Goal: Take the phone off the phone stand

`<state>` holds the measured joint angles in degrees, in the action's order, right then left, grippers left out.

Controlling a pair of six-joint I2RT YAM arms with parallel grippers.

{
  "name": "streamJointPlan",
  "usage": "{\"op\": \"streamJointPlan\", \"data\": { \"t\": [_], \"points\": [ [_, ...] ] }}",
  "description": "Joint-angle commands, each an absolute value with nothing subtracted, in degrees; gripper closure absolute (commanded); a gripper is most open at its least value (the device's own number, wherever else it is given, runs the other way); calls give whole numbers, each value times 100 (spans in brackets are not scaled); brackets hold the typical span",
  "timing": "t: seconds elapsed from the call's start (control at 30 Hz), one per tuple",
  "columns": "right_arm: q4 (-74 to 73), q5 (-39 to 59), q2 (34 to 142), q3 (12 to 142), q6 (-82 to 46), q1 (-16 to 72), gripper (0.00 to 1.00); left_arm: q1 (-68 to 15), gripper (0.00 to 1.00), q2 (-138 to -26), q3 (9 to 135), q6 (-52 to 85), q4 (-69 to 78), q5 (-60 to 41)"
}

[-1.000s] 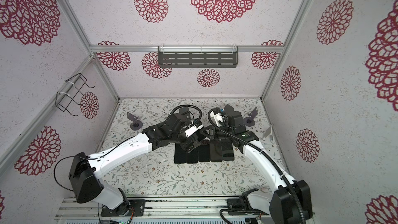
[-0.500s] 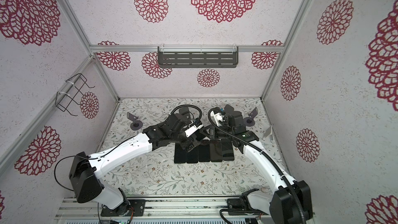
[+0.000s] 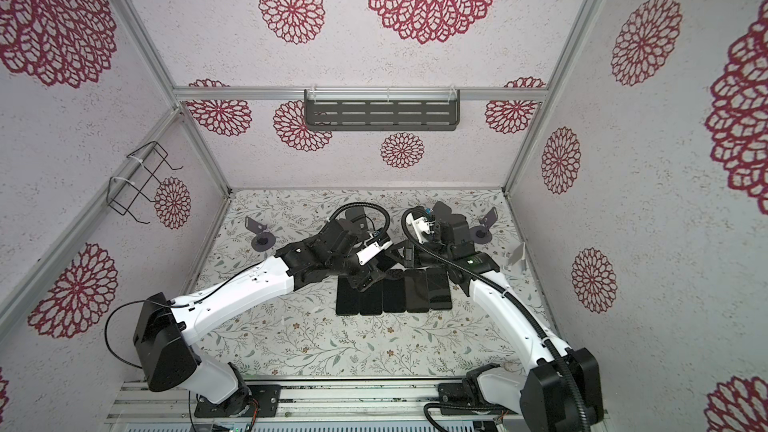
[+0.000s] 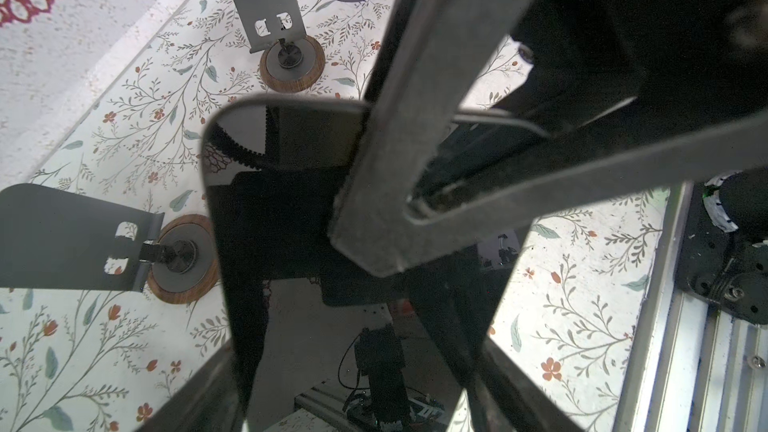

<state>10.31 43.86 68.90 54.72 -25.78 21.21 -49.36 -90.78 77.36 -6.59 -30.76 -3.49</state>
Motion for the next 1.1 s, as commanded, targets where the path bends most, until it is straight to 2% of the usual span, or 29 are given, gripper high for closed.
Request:
{"op": "streamJointPlan", "data": {
  "t": [0.0,0.2,0.4,0.47,0.6,1.07],
  "points": [
    [651,4684,6730,5537,-2698,2151,100,-4931,27,-9150,7840,-543,-2940,-243],
    [563,4711,6833,5554,-2707,2153,100,-4861,36,-9158,7809,-424,-2935,-283],
    [554,4742,6915,5583,-2685,2148,97,-4785,40,-9167,7818,-347,-2909,-342],
    [562,4735,6944,5581,-2673,2144,93,-4772,40,-9176,7816,-334,-2900,-369],
    [650,4686,7007,5587,-2596,2127,80,-4728,42,-9209,7813,-342,-2933,-412],
    [782,4549,7095,5528,-2514,1973,62,-4556,46,-9229,7700,-226,-2909,-575]
  ]
}}
